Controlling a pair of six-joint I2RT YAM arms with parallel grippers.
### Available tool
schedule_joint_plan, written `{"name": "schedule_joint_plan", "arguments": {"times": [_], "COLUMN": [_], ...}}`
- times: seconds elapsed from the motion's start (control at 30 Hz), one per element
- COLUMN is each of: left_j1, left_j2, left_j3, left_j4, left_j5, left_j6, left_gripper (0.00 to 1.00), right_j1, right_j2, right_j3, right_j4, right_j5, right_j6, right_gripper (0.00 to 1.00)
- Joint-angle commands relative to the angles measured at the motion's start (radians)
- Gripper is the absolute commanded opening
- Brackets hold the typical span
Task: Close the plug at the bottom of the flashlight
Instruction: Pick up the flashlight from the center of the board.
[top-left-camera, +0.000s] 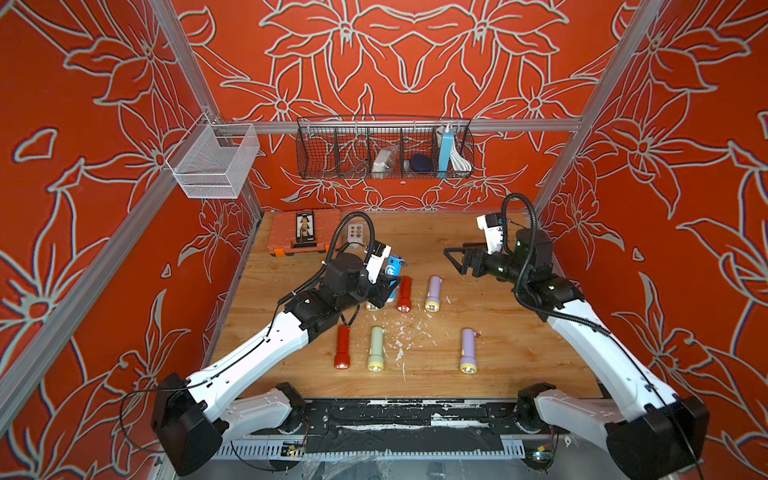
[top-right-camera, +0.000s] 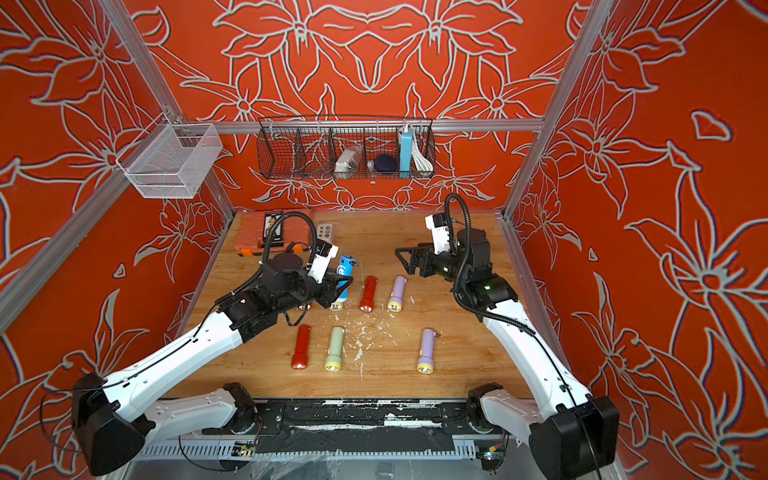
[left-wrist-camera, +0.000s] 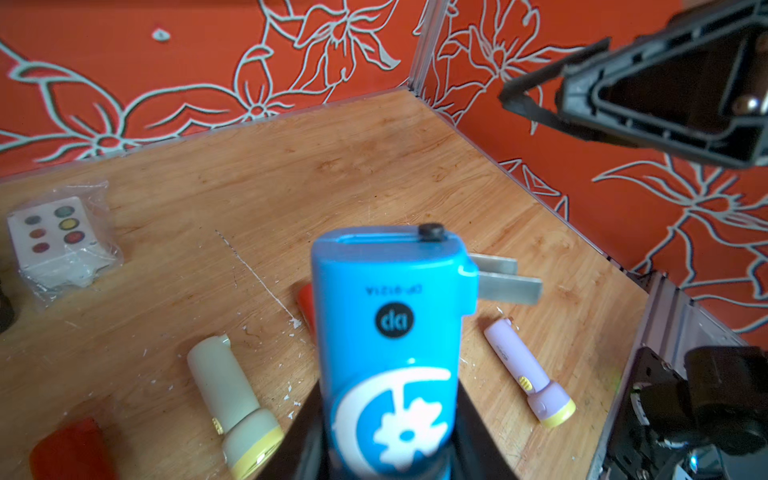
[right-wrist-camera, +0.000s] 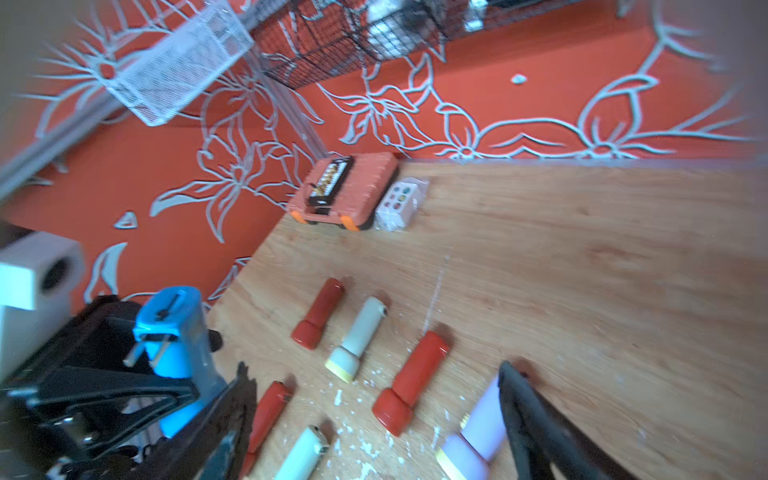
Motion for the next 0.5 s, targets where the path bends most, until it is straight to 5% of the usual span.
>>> {"name": "schedule_joint_plan", "arguments": {"times": [0.0, 0.13, 0.47], "left_j1": [0.030, 0.074, 0.089], "left_j2": [-0.072, -0.142, -0.233], "left_j3": [-0.079, -0.126, -0.267], "left_j4": [0.150, 0.188, 0.293], "left_j5": [0.211, 0.410, 0.613], "left_j6": [0.106, 0.129, 0.268], "left_gripper": [0.00, 0.00, 0.00], "right_j1": [0.005, 0.031, 0.189], "right_j2": [0.030, 0.047, 0.051], "right_j3": [0.032, 0.042, 0.082], "right_j4": [0.146, 0.189, 0.051], "right_j5": [-0.233, -0.355, -0.494], "right_j6": [0.054, 0.036, -0.172], "right_gripper": [0.93, 0.94, 0.94]}}
